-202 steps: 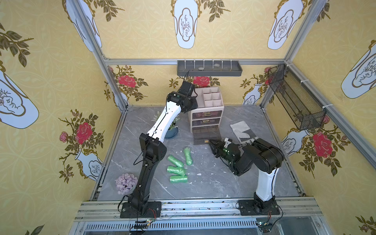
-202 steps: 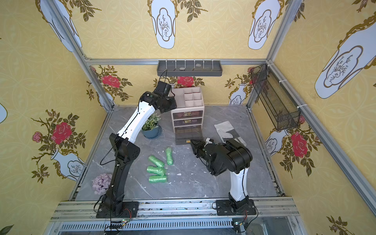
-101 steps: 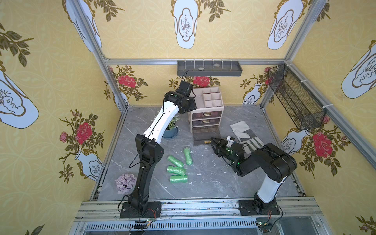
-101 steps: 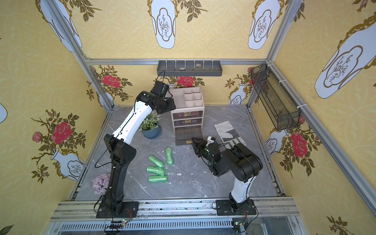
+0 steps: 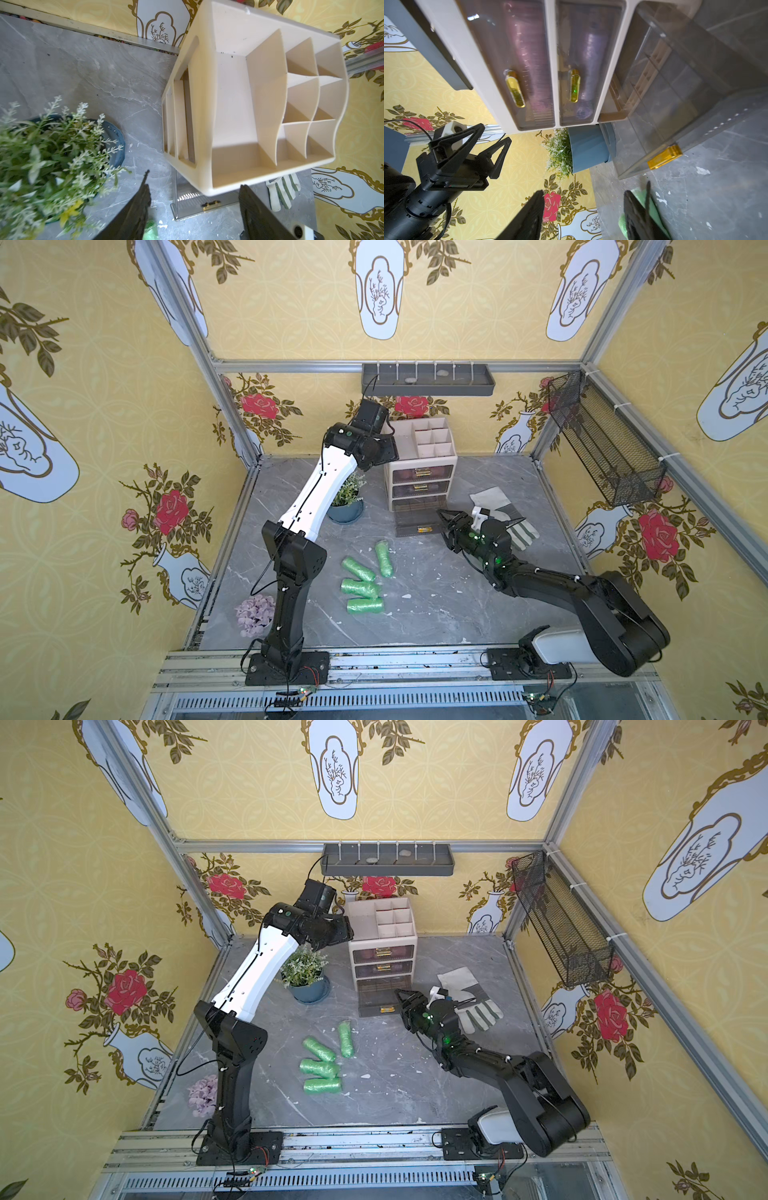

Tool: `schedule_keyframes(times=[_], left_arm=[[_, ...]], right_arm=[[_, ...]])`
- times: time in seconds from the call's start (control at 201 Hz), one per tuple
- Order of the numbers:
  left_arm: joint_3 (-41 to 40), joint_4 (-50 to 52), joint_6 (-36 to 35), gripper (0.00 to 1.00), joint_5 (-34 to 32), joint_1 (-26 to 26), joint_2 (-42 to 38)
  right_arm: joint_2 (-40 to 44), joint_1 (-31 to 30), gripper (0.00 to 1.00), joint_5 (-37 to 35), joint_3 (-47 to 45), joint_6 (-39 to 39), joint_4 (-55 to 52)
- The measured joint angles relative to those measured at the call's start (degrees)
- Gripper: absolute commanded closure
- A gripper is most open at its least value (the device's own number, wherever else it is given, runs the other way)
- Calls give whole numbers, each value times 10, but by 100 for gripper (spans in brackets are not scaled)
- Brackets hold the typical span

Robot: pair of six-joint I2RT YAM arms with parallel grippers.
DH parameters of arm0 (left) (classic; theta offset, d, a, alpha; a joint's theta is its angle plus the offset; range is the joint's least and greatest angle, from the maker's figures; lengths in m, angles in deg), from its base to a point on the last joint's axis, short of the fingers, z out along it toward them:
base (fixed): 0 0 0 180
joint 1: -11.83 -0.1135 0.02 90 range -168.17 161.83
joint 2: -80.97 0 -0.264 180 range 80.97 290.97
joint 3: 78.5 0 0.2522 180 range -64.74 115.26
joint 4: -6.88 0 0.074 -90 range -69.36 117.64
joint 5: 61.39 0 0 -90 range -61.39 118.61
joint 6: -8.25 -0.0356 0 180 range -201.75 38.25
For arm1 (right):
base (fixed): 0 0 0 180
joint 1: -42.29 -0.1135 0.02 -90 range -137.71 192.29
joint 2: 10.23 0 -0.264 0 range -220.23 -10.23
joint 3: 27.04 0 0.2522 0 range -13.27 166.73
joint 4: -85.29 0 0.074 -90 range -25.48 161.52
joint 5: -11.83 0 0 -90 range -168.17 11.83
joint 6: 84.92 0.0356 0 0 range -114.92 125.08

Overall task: Sort the rolls of trash bags by color and place them into the drawer
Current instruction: Open the drawer in the storage box, then pick up the roll of trash bags from the center of the board.

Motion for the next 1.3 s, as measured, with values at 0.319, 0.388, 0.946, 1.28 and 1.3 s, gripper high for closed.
schedule_keyframes(times=[0.319, 0.388, 0.946, 1.28, 1.3], left_arm=[[-220, -6, -49, 33, -92, 0, -215], [-274, 1, -60, 33, -108, 0, -250], [-573, -62, 11, 43, -68, 115, -284], [-600, -130, 78, 43, -32, 134, -168], [-602, -134, 79, 42, -27, 136, -164]], right_arm=[[128, 56, 33, -58, 168, -71, -429], [134, 80, 33, -57, 195, -92, -508], [221, 240, 33, 5, 226, -221, -725], [222, 280, 33, 53, 218, -248, -736], [222, 280, 33, 55, 217, -248, -736]])
